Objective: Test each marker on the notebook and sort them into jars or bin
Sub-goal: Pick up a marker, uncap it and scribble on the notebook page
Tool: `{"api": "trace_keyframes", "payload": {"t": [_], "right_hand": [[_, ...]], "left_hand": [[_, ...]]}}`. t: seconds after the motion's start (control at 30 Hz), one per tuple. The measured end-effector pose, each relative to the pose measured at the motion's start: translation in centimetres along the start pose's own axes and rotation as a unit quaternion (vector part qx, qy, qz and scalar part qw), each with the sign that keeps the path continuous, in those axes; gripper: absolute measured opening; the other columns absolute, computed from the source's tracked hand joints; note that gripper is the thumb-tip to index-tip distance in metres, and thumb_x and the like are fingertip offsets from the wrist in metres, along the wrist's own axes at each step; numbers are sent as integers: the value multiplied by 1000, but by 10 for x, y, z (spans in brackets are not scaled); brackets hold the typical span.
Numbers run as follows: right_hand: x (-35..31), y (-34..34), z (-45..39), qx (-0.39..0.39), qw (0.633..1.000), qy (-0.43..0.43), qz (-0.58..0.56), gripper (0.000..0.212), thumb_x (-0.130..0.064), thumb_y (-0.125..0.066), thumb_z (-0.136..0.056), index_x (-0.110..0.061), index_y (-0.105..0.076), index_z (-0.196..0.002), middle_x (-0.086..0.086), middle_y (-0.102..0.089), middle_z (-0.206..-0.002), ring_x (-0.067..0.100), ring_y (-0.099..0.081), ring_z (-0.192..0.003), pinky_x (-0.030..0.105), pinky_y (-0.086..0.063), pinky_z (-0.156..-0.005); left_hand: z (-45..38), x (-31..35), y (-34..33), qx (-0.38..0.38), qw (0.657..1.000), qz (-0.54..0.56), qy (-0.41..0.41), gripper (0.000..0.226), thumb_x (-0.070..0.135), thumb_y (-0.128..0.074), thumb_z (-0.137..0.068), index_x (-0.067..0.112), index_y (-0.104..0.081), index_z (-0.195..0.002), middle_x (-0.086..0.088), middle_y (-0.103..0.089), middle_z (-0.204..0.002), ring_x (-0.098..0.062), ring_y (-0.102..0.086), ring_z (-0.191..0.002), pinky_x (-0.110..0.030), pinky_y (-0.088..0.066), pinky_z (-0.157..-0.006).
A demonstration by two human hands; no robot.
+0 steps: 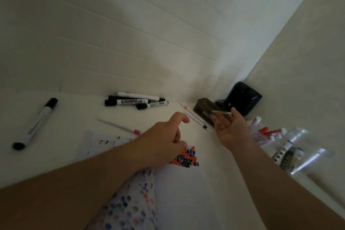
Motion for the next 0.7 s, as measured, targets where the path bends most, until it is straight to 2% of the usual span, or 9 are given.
{"api": "trace_keyframes", "payload": {"t": [0.07, 0.1, 0.17, 0.2, 0.33, 0.4, 0.5, 0.6, 0.7], "right_hand": [[-2, -4, -2, -11, 1000, 17, 2, 22, -29, -53, -108, -14, -60, -120, 15, -66, -135, 32, -70, -108, 39, -55, -103], [-5, -6, -2, -19, 999, 40, 26, 26, -23, -52, -108, -16, -56, -132, 16, -62, -138, 31, -70, -106, 41, -57, -99], [-9, -5, 0, -17, 989, 91, 115, 66, -9, -57, -103, -35, -31, -158, 15, -60, -134, 30, -73, -102, 44, -61, -92], [-8, -5, 3, -16, 982, 107, 157, 81, -4, -59, -101, -45, -21, -159, 10, -60, -133, 30, -74, -102, 45, -62, -89], [-3, -8, 3, -7, 949, 159, 272, 97, 7, -61, -94, -46, -15, -161, 0, -54, -137, 23, -71, -98, 36, -58, -77], [-3, -14, 3, -17, 884, 206, 420, 80, 1, -61, -96, -36, -29, -160, 0, -58, -138, 18, -65, -108, 37, -57, -86], [17, -27, 0, -67, 719, 215, 658, 38, -21, -59, -103, -25, -60, -141, 1, -62, -133, 12, -58, -107, 28, -49, -88], [18, -31, -2, -63, 673, 211, 706, 33, -28, -65, -101, -24, -65, -133, 0, -63, -121, 13, -57, -102, 28, -46, -85], [22, -38, 2, -73, 616, 174, 765, 29, -26, -65, -101, -26, -65, -130, 2, -63, -125, 17, -58, -103, 34, -53, -92]], "left_hand": [[0, -1, -1, -6, 1000, 1, 0, 47, 27, -60, -98, 43, -34, -134, 5, -59, -81, -7, -54, -68, -32, -54, -70], [0, -1, -2, -7, 1000, 1, 0, 47, 27, -60, -98, 43, -34, -134, 5, -59, -81, -7, -54, -68, -30, -52, -68], [-1, -1, -4, -10, 1000, 1, 0, 48, 27, -60, -98, 42, -35, -135, 6, -59, -81, -6, -53, -67, -26, -47, -66], [-1, -1, -5, -12, 1000, 0, 1, 48, 26, -60, -98, 41, -35, -136, 6, -58, -81, -6, -53, -67, -24, -45, -65], [-2, -1, -6, -12, 1000, -8, 4, 48, 25, -60, -98, 39, -36, -137, 6, -58, -82, -5, -52, -67, -22, -42, -65], [-3, -1, -6, -11, 1000, -11, 4, 47, 25, -61, -98, 39, -37, -136, 6, -58, -82, -5, -52, -67, -22, -43, -65], [-3, -2, -5, -9, 1000, -11, 2, 45, 27, -61, -97, 41, -38, -133, 6, -57, -81, -5, -51, -66, -23, -44, -65], [-2, -2, -5, -6, 1000, -11, -2, 42, 27, -62, -97, 42, -40, -130, 6, -57, -80, -4, -51, -65, -27, -50, -66], [-2, -3, -4, -4, 1000, -11, -1, 40, 28, -63, -97, 42, -42, -128, 6, -58, -81, -4, -53, -66, -27, -52, -67]]}}
Point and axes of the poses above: each hand's wrist, its own z-axis away from the middle knuckle, its own y-axis out of the back of the hand, x = y × z, the point moved 9 cm from there along -z, towards the middle knuckle
